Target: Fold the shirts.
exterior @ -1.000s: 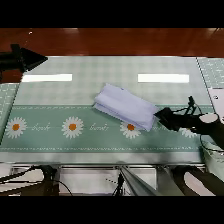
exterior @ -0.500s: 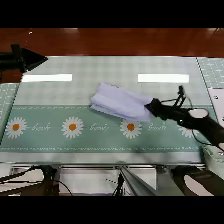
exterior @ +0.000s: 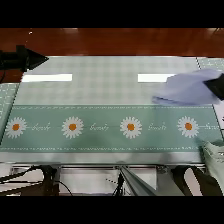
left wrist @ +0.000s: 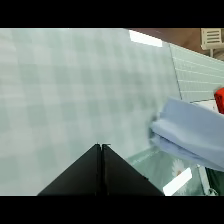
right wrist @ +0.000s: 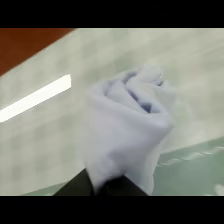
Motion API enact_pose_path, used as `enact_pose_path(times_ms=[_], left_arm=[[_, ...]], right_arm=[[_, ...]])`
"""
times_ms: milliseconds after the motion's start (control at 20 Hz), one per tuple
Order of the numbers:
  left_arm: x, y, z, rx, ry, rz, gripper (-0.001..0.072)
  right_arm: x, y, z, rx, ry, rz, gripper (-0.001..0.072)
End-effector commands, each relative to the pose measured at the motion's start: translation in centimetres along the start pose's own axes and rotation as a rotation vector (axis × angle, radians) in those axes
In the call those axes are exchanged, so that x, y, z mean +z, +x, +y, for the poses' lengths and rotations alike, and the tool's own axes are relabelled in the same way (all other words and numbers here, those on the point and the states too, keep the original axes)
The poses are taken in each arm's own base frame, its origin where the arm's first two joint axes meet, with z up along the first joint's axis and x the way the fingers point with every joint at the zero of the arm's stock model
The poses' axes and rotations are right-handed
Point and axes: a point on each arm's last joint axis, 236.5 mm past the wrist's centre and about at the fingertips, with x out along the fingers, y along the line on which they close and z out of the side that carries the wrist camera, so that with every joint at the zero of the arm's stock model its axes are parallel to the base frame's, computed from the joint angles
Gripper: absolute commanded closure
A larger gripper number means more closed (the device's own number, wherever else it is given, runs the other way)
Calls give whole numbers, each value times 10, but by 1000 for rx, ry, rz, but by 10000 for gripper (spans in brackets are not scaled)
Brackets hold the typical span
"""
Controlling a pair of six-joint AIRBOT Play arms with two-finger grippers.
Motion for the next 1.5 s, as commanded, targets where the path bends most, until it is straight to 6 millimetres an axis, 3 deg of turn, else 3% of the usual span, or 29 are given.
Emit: enact_pose_path(times_ms=[0, 150, 200, 250, 500, 600, 700, 850, 1150, 1300, 1450], left_arm=[[18, -1, 15, 66, 10, -77, 684], [28, -2, 21, 90, 10, -118, 683], [29, -2, 22, 92, 11, -122, 683], [31, -2, 23, 98, 22, -130, 683], [38, 2, 41, 127, 1, -160, 683], [42, 5, 54, 147, -16, -176, 683], [48, 3, 76, 180, -45, -204, 683], [63, -1, 113, 253, -86, -282, 682], [92, -13, 154, 373, -105, -429, 683], [95, -16, 157, 397, -53, -436, 683], [89, -11, 152, 374, -55, -405, 683]], right_arm=[[-3, -70, -84, -376, 30, 44, 674], [-15, -122, -149, -675, 106, 77, 673], [-17, -130, -157, -714, 120, 82, 674], [-26, -162, -184, -867, 186, 87, 674], [-71, -231, -219, -1158, 340, 208, 674], [-87, -266, -227, -1300, 410, 238, 673], [-95, -287, -230, -1383, 448, 244, 673], [-107, -306, -231, -1451, 498, 270, 673], [-130, -325, -231, -1493, 607, 292, 669], [-129, -328, -233, -1498, 586, 299, 333], [-115, -328, -241, -1502, 531, 246, 310]])
